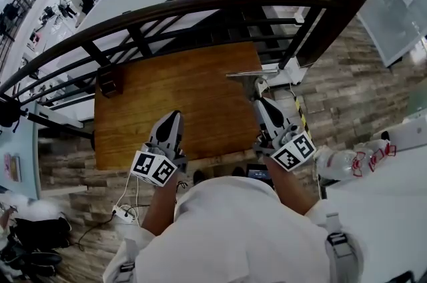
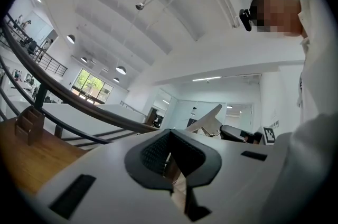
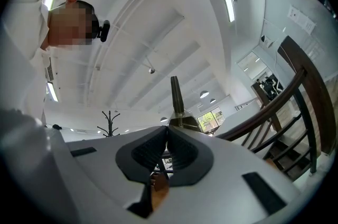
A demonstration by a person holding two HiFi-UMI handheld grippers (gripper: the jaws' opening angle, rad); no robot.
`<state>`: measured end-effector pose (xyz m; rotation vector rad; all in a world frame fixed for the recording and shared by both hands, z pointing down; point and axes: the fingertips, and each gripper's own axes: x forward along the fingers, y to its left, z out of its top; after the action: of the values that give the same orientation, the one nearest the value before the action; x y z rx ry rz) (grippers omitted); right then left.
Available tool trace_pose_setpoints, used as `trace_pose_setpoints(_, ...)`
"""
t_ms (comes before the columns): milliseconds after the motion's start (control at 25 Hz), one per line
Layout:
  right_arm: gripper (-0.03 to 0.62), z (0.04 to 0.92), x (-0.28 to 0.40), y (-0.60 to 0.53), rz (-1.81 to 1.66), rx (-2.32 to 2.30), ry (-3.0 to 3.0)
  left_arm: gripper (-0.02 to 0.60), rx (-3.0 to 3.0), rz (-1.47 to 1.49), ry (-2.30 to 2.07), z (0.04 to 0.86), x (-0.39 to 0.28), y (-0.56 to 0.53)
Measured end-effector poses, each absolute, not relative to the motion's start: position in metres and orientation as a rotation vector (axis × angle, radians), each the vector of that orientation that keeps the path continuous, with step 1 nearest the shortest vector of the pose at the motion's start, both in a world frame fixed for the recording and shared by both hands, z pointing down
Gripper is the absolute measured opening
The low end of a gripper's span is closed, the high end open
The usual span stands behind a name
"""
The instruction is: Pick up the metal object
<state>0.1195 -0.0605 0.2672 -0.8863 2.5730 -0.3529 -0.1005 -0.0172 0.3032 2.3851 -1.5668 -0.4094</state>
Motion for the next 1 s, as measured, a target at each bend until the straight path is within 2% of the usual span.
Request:
trace_pose_setpoints(520, 0.026, 0.279, 0.113, -0.062, -0.373, -0.854, 2.623, 0.011, 2.203, -0.521, -1.517, 0.338, -0.111, -0.013)
trace_pose_setpoints(1000, 0.026, 0.28, 0.105, -0.071, -0.378, -0.816, 2.617, 0.011, 2.216, -0.474, -1.545, 0.331, -0.113, -0.022)
